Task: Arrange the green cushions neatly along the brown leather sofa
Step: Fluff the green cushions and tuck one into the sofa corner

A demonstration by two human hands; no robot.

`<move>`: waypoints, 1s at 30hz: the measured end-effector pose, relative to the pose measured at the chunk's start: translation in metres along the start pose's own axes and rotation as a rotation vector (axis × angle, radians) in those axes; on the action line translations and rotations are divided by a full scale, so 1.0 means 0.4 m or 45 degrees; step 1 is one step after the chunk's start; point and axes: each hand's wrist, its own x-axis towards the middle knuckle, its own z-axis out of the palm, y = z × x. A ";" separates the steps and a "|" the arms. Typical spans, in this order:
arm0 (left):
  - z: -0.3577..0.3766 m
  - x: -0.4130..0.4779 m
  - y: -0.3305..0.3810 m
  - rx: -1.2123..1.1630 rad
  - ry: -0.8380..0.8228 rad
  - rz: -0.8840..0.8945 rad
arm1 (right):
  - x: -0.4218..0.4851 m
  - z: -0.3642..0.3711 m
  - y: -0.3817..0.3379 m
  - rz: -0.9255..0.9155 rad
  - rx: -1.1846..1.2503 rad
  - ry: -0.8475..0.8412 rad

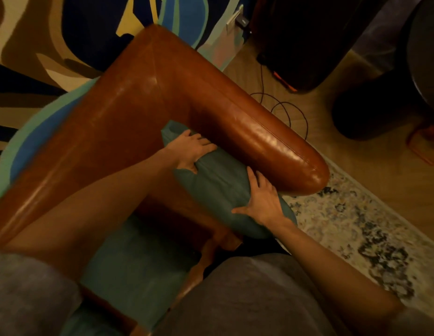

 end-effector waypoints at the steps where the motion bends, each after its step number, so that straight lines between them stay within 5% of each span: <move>1: 0.004 -0.003 -0.001 0.001 0.002 0.007 | -0.018 0.006 0.024 0.031 0.000 -0.024; 13: -0.012 -0.070 -0.123 -0.001 -0.183 -0.232 | -0.058 -0.038 0.116 -0.044 0.047 -0.048; 20: -0.009 -0.075 -0.093 0.038 -0.029 -0.374 | -0.051 -0.060 0.122 -0.009 0.074 -0.073; 25: 0.026 -0.162 -0.009 -0.386 0.194 -0.560 | -0.014 -0.077 0.065 0.020 0.244 -0.271; 30: 0.140 -0.309 0.135 -1.024 0.729 -0.693 | -0.005 -0.140 -0.087 -0.280 0.337 0.109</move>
